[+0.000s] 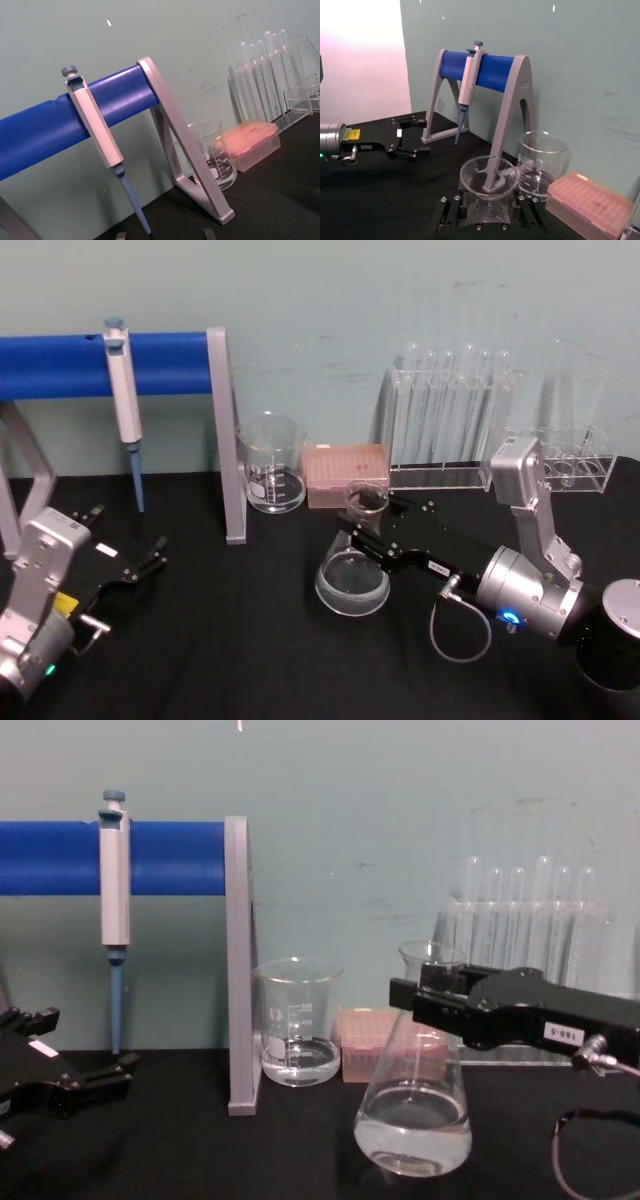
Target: Grasp the erlenmeyer flask with one hand, shake it three times, then place it back.
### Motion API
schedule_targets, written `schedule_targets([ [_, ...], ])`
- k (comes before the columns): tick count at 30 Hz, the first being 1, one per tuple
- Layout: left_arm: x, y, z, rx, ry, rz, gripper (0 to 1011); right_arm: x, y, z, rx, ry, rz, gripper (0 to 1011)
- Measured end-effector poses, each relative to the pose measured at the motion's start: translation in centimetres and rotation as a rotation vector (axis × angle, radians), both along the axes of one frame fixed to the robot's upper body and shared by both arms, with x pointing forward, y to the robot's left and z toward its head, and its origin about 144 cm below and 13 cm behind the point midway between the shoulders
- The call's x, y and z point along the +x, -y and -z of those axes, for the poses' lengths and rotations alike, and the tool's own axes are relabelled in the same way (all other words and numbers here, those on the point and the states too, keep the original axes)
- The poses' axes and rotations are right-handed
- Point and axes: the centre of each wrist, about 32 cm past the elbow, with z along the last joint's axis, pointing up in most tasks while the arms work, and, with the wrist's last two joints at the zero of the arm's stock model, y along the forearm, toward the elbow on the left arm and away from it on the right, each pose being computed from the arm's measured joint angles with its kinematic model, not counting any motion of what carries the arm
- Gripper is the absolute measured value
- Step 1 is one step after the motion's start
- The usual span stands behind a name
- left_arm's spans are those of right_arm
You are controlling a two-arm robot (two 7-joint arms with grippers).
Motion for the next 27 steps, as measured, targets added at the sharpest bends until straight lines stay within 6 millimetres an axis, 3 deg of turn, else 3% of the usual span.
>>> schedule_targets([
  [27,0.0,0.0,0.0,0.0,0.0,0.0,1001,0.8,-0.3,1.7,-0.04,-0.044,-0.021,457],
])
